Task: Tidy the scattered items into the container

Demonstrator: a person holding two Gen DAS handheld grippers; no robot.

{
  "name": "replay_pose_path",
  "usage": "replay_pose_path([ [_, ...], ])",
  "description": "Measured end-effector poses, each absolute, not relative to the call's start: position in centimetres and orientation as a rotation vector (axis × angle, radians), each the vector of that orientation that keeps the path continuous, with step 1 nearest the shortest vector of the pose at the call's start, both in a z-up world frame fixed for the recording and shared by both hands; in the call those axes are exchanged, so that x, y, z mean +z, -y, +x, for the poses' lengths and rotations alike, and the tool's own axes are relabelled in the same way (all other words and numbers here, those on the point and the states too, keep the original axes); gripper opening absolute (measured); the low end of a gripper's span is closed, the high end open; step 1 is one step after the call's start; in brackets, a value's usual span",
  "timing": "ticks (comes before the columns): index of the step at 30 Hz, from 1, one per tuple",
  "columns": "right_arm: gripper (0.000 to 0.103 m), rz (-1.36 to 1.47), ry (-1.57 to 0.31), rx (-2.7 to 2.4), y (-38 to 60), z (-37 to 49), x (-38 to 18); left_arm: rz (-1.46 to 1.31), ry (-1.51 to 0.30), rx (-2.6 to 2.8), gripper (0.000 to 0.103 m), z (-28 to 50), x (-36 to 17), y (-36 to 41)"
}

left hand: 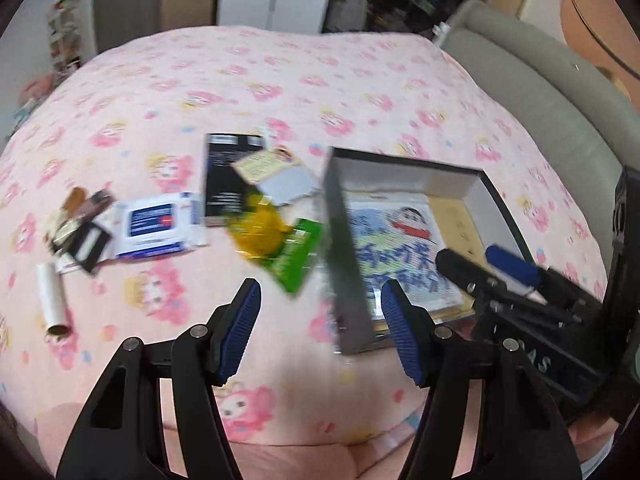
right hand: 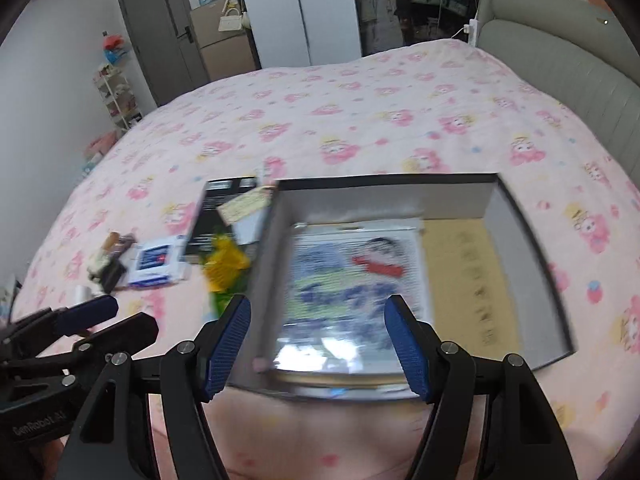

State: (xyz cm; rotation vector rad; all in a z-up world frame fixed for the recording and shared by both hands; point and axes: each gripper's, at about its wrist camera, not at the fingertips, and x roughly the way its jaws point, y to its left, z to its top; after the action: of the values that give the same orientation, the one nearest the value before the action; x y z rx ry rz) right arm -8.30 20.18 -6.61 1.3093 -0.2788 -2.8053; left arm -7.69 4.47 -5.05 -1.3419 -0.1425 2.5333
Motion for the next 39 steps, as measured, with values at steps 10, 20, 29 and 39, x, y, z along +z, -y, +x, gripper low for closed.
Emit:
replay_pose_path([
  [10,0.065,1.253,0.108,-2.683,-11.3,-9.9,-6.6,-1.361,0.302,2.597,0.05,-8.1,-6.3,4.7],
  [20,0.065,1.344,-0.014,-2.615,-9.0,-18.8,-6.8,-1.498,0.393,2.529,0.041,-16.8,-10.1,8.4],
  [29,0.046,1.369,-0.216,-2.577,-6.0,-22.3,-12.3,-1.638,0.62,2.39,0.039,-26.0,-17.6,9.2],
  [39,0.046,1.528,0.059,-2.513,-8.3,-25.3,-16.3,-1.679,0.617,2.278,0.048,-29.1,-21.6,5.8],
])
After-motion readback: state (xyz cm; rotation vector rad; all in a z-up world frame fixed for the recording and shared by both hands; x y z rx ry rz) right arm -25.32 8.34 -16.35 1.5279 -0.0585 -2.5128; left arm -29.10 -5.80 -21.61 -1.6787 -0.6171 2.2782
